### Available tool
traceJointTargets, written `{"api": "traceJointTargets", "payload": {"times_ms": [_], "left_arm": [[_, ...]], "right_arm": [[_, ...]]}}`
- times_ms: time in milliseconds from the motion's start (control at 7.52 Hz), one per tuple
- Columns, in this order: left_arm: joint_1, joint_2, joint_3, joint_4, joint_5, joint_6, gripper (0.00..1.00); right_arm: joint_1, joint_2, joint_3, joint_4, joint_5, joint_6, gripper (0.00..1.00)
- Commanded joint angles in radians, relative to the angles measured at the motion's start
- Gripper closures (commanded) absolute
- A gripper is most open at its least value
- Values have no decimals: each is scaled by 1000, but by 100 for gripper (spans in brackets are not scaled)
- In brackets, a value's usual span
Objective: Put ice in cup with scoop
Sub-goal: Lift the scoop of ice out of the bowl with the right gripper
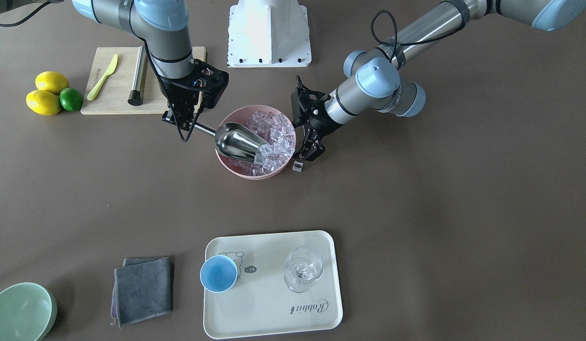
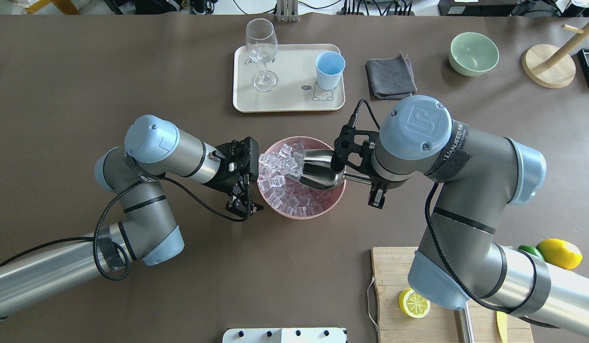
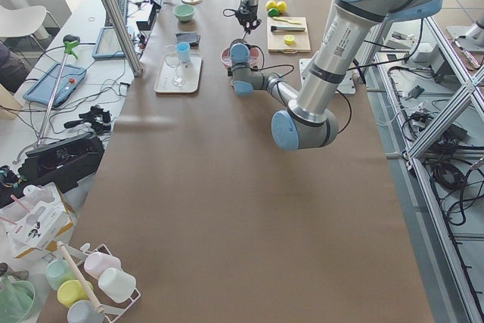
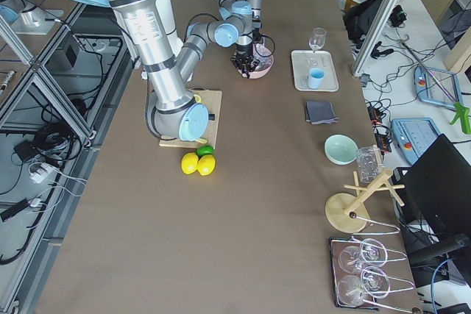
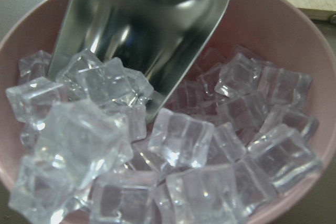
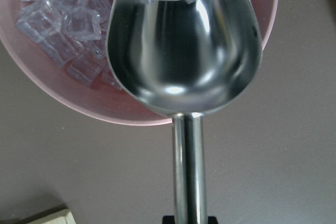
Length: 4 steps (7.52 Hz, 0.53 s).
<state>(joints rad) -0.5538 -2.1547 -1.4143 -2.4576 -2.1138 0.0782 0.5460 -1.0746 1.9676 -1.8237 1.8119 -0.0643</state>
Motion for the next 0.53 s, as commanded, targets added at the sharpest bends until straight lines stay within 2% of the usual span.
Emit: {"api": "traceJointTargets", "payload": {"times_ms": [0,399], "left_arm": [[0,-2,0,0,0,-1,2],[0,-4,0,2,0,-1,2]], "right_arm": [[-1,1,-1,61,3,78,100],[-3,-21,0,177,4,196,100]]}}
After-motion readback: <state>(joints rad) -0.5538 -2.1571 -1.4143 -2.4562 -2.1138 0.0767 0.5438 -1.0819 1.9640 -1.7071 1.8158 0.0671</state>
